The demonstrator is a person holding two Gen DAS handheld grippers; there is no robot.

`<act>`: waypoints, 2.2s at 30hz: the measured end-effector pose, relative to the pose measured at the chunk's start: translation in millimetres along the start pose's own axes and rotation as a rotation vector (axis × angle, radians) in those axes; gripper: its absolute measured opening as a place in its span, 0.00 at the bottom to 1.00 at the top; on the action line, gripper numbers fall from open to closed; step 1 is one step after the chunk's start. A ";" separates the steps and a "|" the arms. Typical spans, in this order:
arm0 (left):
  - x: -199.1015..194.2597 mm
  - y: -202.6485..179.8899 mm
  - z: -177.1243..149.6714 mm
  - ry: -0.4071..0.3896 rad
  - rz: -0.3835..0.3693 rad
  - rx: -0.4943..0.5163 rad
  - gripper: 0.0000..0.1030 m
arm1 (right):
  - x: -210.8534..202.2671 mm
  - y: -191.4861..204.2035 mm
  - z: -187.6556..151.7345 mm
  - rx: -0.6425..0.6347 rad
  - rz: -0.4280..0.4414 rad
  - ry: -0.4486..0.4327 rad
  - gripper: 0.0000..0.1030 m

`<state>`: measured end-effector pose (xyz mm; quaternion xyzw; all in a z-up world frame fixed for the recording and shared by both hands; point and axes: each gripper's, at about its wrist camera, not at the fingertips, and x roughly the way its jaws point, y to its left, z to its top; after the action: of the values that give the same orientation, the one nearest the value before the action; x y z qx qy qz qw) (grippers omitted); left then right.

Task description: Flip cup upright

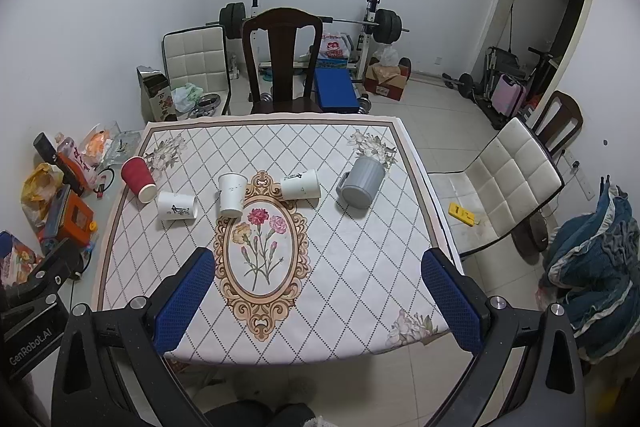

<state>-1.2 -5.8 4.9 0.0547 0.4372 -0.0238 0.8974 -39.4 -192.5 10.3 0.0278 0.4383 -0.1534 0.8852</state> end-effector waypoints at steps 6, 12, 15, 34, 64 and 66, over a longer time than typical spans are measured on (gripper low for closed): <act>0.6 2.4 -0.2 0.005 0.000 -0.008 1.00 | 1.2 0.3 0.2 0.002 0.004 0.005 1.00; 21.5 1.7 -2.7 0.042 0.043 -0.030 1.00 | 16.4 2.6 0.8 -0.003 0.025 0.033 1.00; 44.4 -4.0 -5.8 0.072 0.070 -0.039 1.00 | 42.1 -2.0 1.2 -0.013 0.031 0.069 1.00; 267.8 -48.5 13.8 0.422 0.040 0.097 1.00 | 291.9 2.5 -24.4 -0.003 -0.045 0.433 1.00; 464.9 -104.3 63.9 0.629 -0.178 0.161 0.83 | 484.5 14.6 -14.0 0.106 -0.126 0.681 1.00; 471.8 -105.7 65.3 0.632 -0.184 0.162 0.77 | 487.1 12.5 -12.7 0.109 -0.133 0.683 1.00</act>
<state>331.3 -116.1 -334.7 0.0906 0.6935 -0.1214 0.7044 231.6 -298.7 -380.7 0.0962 0.7013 -0.2157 0.6726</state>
